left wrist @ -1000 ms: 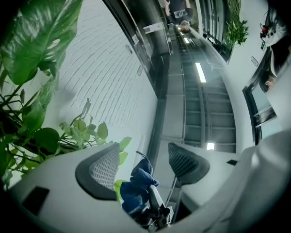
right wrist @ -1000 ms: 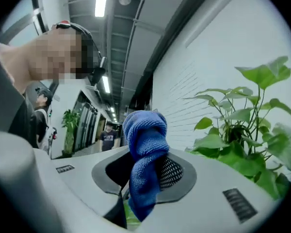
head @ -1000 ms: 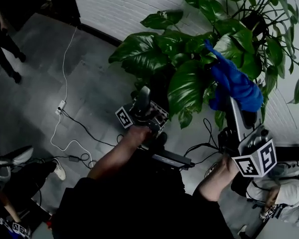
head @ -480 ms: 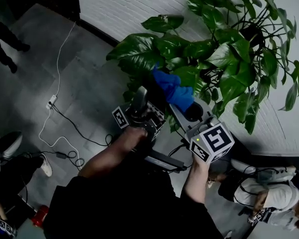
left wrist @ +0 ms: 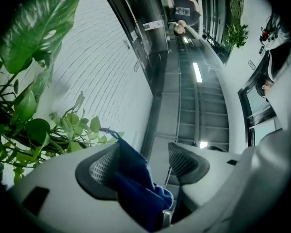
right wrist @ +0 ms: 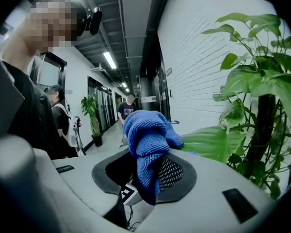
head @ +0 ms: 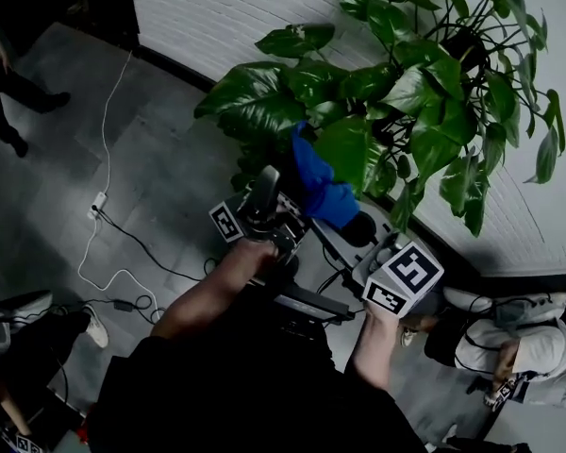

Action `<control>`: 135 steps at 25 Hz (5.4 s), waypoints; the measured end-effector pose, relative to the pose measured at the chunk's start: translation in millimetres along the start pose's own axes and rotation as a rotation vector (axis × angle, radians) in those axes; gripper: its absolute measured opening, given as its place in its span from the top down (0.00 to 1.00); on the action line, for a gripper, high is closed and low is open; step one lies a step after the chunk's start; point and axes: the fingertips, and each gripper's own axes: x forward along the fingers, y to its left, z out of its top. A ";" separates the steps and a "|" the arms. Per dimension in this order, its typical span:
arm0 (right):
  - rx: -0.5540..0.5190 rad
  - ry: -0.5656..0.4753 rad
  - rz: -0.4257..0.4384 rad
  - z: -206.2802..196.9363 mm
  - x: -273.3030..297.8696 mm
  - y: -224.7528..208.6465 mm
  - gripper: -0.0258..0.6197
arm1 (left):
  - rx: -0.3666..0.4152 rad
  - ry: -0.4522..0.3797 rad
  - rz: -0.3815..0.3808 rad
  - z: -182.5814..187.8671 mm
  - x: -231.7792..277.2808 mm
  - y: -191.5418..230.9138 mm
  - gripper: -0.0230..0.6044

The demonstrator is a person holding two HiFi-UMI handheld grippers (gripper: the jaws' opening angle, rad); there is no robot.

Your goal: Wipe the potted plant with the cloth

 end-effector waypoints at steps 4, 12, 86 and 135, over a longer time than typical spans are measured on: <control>0.089 -0.173 -0.023 25.5 -30.5 -7.2 0.77 | -0.014 -0.012 0.040 3.6 -11.3 10.0 0.44; -0.076 -0.377 -0.320 95.2 -90.3 -35.0 0.77 | -0.064 -0.048 0.062 8.1 -15.1 18.6 0.44; -0.061 -0.035 0.006 0.9 -34.5 -56.6 0.77 | -0.079 -0.061 0.047 -2.9 14.5 83.7 0.32; -0.079 -0.005 -0.078 -17.9 -72.6 -33.3 0.77 | -0.070 0.034 0.056 -34.8 15.1 64.2 0.33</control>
